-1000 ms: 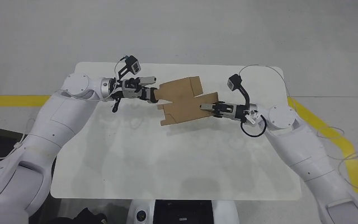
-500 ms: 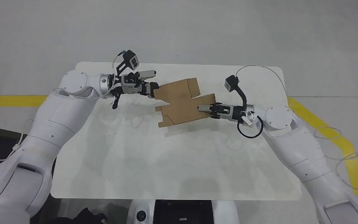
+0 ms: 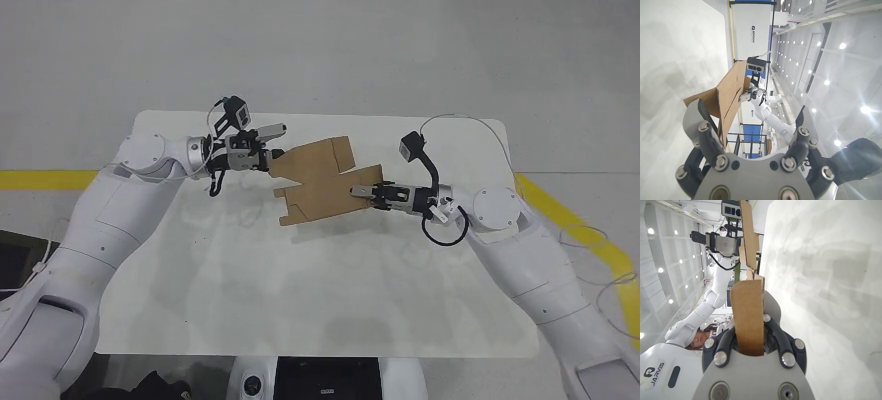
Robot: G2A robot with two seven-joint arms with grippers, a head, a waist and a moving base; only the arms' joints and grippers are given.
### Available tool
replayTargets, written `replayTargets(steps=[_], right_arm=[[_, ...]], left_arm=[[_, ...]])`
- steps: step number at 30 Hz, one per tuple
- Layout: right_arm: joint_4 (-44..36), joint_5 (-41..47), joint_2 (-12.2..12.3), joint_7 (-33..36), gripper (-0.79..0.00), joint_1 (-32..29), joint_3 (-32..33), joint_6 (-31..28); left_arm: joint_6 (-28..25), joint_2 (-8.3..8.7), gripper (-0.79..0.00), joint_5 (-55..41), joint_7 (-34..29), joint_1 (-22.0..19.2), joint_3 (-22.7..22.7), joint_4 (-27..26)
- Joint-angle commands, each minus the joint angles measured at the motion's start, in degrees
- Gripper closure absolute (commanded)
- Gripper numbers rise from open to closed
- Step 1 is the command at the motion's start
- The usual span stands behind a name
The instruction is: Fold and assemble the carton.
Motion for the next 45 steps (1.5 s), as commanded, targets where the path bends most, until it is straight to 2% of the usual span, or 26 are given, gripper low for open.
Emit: replayTargets(steps=[1, 2, 4, 6, 7, 13, 22, 25, 28, 32, 35, 39, 42, 45], right_arm=[[-0.02, -0.07, -0.11, -0.01, 0.0, -0.08, 0.08, -0.03], [0.0, -0.1, -0.17, -0.01, 0.0, -0.13, 0.12, -0.07], [0.08, -0.24, -0.28, -0.01, 0.0, -0.23, 0.17, -0.13], [0.24, -0.31, -0.39, -0.07, 0.0, -0.36, 0.26, -0.15], [0.27, -0.46, -0.43, 0.05, 0.0, -0.4, 0.28, -0.15], [0.69, -1.06, -0.58, 0.84, 0.0, -0.69, 0.72, 0.19], [0.67, -2.35, -0.76, 1.33, 0.0, -0.93, 1.51, 0.84], [0.7, -2.72, -0.81, 1.51, 0.0, -1.1, 1.75, 0.93], [0.64, -2.89, -0.88, 1.53, 0.0, -1.27, 1.99, 1.16], [0.53, -3.33, -0.96, 1.64, 0.0, -1.41, 2.28, 1.28], [0.57, -3.59, -1.01, 1.72, 0.0, -1.54, 2.52, 1.51], [0.52, -3.81, -1.08, 1.72, 0.0, -1.72, 2.87, 1.66], [0.55, -3.89, -1.15, 1.66, 0.0, -1.85, 3.1, 1.83], [0.54, -3.85, -1.24, 1.61, 0.0, -2.0, 3.29, 1.89]], left_arm=[[0.68, -0.19, -0.705, 0.64, 0.26, 0.12, -0.09, 0.11], [0.98, -0.29, -0.622, 0.94, 0.29, 0.15, -0.12, 0.11], [1.39, -0.47, -0.508, 1.38, 0.22, 0.28, -0.23, 0.18], [1.73, -0.63, -0.409, 2.1, 0.14, 0.37, -0.3, 0.33], [2.03, -0.7, -0.385, 2.8, 0.19, 0.36, -0.26, 0.51], [3.72, -1.15, -0.317, 5.96, 1.46, 0.39, -0.28, 1.12], [5.28, -1.98, -0.317, 11.52, 1.96, 0.34, 0.58, 1.31], [5.17, -2.24, -0.262, 12.38, 2.42, 0.34, 0.45, 1.49], [5.03, -2.46, -0.148, 13.02, 2.48, 0.42, 0.25, 1.51], [5.11, -2.76, -0.111, 13.53, 2.29, 0.55, -0.04, 1.68], [5.26, -2.96, -0.117, 14.09, 1.96, 0.6, -0.21, 1.75], [5.21, -3.1, -0.166, 14.76, 1.61, 0.82, -0.66, 1.51], [5.1, -3.11, -0.154, 14.65, 1.03, 1.13, -1.31, 1.38], [5.12, -3.11, -0.102, 14.81, 0.48, 1.44, -1.87, 1.15]])
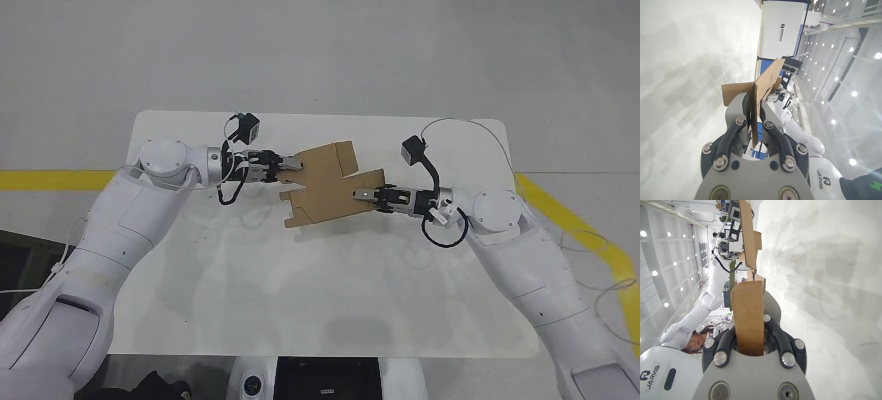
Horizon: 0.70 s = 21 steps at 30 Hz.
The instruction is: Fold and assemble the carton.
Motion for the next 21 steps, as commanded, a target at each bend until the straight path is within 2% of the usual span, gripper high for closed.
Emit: replayTargets(steps=[1, 4, 9, 10, 12, 18, 19, 20, 21], right_arm=[[-0.02, 0.0, -0.06, 0.02, 0.0, -0.07, 0.11, 0.07], [0.01, 0.08, -0.15, 0.0, 0.0, -0.17, 0.27, 0.16], [0.16, -0.05, -0.29, -0.06, 0.0, -0.34, 0.52, 0.55], [0.15, -0.08, -0.31, -0.03, 0.0, -0.36, 0.57, 0.59], [0.15, -0.23, -0.36, 0.05, 0.0, -0.38, 0.64, 0.73], [0.01, -0.53, -0.53, 0.38, 0.0, -0.42, 0.79, 0.92], [0.11, -0.63, -0.52, 0.54, -0.296, -0.51, 0.86, 1.12], [0.31, -0.78, -0.49, 0.58, -0.733, -0.64, 1.04, 1.32], [0.35, -0.83, -0.45, 0.64, -0.785, -0.78, 1.26, 1.35]], left_arm=[[0.02, 0.0, -0.08, 0.28, -0.32, 0.19, -0.32, -0.25], [0.06, -0.01, -0.046, 0.79, -0.64, 0.56, -0.7, -0.74], [0.42, -0.04, -0.083, 1.02, -1.06, 1.16, -1.48, -1.35], [0.46, -0.04, -0.074, 1.11, -1.18, 1.24, -1.64, -1.49], [0.47, -0.04, 0.0, 1.17, -1.28, 1.4, -2.03, -1.7], [0.72, -0.13, 0.0, 1.42, -1.14, 1.73, -3.0, -2.01], [0.79, -0.16, 0.0, 1.35, -1.15, 1.72, -3.18, -1.93], [0.79, -0.17, 0.0, 1.28, -1.18, 1.65, -3.42, -1.81], [0.73, -0.17, 0.0, 1.26, -1.33, 1.58, -3.65, -1.68]])
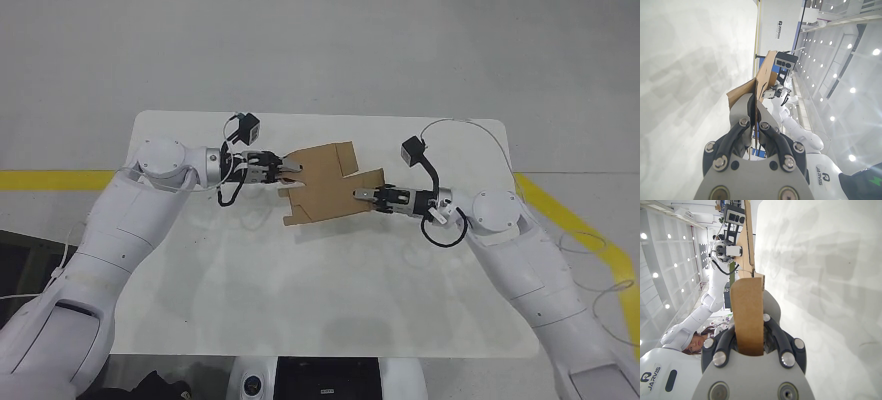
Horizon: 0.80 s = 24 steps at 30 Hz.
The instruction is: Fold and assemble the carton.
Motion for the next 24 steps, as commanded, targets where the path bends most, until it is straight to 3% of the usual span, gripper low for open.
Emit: replayTargets(steps=[1, 16, 24], right_arm=[[0.27, -0.2, 0.11, -0.03, -0.785, -0.32, 0.55, 0.19], [-3.83, -3.14, 2.12, -0.19, -0.785, -2.93, 9.5, -4.63], [-3.05, 3.77, 0.54, 6.74, -0.785, -0.56, 4.19, -12.17]], left_arm=[[-0.27, 0.01, 0.0, -0.13, -0.2, -0.19, -0.59, 0.33], [-8.75, 0.25, 0.0, 3.84, -8.55, -0.93, -2.38, 0.15], [-12.76, 0.06, 0.0, 2.63, -14.22, -0.5, -2.49, -1.18]])
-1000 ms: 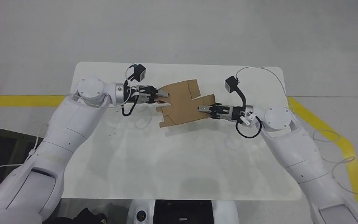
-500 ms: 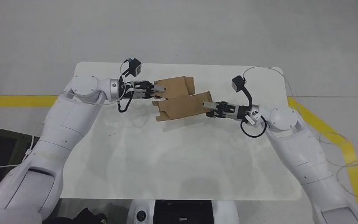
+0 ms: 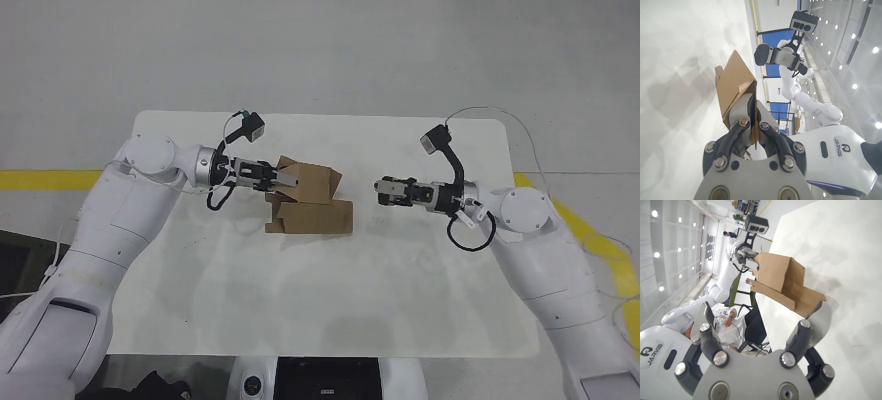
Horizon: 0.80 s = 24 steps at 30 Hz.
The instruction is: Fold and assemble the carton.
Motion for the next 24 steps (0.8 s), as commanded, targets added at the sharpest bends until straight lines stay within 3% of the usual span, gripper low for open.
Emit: replayTargets(steps=[1, 9, 14, 24], right_arm=[[1.26, 1.96, -0.71, 0.89, -0.785, 1.08, -2.23, -1.99], [6.92, 8.64, -3.56, 2.77, -0.779, 4.73, -8.99, -7.28], [9.75, 10.5, -4.62, 2.86, -0.705, 5.92, -10.43, -9.63], [13.7, 13.77, -6.44, 4.54, -0.686, 7.76, -12.74, -10.89]], left_arm=[[-0.55, -0.08, 0.0, -1.31, -1.37, 0.19, -0.18, -0.3], [-0.54, -0.38, 0.0, -2.9, -2.74, 0.27, -0.53, -0.61], [-0.21, -0.53, 0.0, -3.8, -3.69, 0.5, -0.72, -1.11], [0.89, -0.6, 0.0, -5.87, -4.65, 1.14, -1.9, -2.49]])
